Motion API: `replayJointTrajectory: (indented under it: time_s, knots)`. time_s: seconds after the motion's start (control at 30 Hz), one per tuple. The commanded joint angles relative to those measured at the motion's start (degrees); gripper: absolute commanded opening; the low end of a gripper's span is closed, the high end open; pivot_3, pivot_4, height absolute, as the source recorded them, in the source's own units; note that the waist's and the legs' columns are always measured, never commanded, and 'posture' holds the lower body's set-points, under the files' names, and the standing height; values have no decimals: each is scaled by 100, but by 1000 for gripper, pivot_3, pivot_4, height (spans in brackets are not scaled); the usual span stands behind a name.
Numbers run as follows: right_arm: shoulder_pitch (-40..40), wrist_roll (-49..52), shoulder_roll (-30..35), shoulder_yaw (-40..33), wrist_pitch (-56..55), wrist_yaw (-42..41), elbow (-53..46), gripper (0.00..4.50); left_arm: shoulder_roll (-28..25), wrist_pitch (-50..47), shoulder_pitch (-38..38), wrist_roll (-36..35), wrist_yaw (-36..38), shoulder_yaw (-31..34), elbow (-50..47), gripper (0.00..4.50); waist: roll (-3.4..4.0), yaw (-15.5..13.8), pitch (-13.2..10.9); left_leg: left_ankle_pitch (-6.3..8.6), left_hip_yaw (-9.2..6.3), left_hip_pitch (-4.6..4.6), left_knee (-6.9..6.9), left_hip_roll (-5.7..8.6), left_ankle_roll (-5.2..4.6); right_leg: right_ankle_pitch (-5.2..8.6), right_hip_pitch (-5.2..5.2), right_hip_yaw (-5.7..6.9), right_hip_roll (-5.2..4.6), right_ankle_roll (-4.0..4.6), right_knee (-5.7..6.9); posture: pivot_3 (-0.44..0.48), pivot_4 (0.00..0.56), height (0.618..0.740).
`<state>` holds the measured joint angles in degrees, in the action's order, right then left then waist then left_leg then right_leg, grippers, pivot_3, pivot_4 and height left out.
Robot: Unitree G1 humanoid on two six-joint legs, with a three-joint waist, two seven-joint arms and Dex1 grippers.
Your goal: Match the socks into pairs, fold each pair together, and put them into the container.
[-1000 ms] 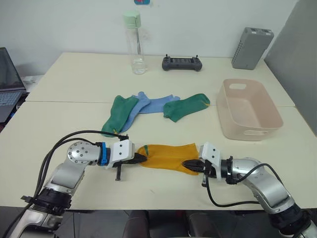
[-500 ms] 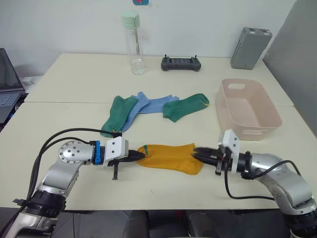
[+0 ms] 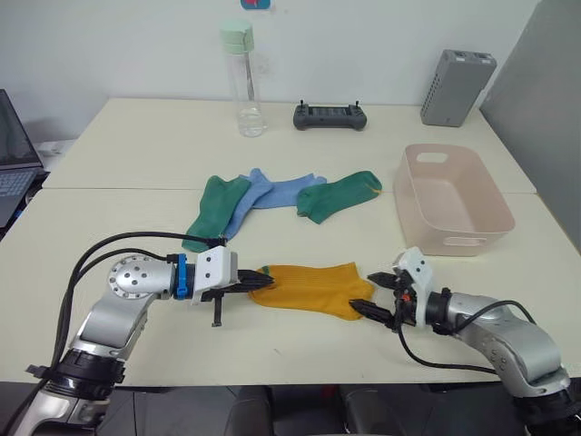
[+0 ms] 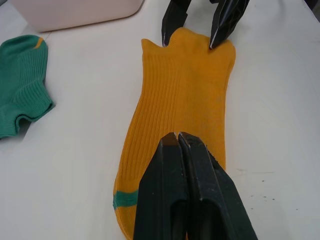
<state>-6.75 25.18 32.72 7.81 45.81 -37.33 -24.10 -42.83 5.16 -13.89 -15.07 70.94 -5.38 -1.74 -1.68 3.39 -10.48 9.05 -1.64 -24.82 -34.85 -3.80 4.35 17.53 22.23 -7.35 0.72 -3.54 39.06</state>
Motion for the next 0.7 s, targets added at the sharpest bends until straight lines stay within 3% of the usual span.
replayJointTrajectory:
  time_s: [0.03,0.13,0.47,0.6,0.7]
  knots:
    - [-44,-61,3,170,142,35,-87,4300,26,203,-110,8,52,11,53,0,-2,0,1,0,0,0,0,-1,0,0,0,1,0,0,0,0,150,740]
    - [-48,98,-25,205,227,-103,-212,3582,45,223,-113,-12,58,1,38,0,-3,-1,2,0,1,0,0,0,0,0,-1,0,0,0,0,0,150,740]
    - [-206,683,-223,-302,567,-200,29,21,211,126,-252,38,-54,-131,-159,0,-2,-10,1,0,-1,-3,5,1,0,1,1,1,1,1,-1,0,150,740]
    - [-510,1084,70,-535,907,-660,404,21,567,-225,-526,52,-282,-319,-190,0,-2,-24,1,0,2,-3,-3,5,0,-3,-4,-4,-1,-5,-1,0,150,740]
    - [-783,1245,256,-581,1042,-935,681,21,908,-1080,-752,-115,-536,-490,-344,0,-3,-15,1,0,2,-3,-8,5,0,-6,-7,-6,-1,-12,-3,0,150,740]
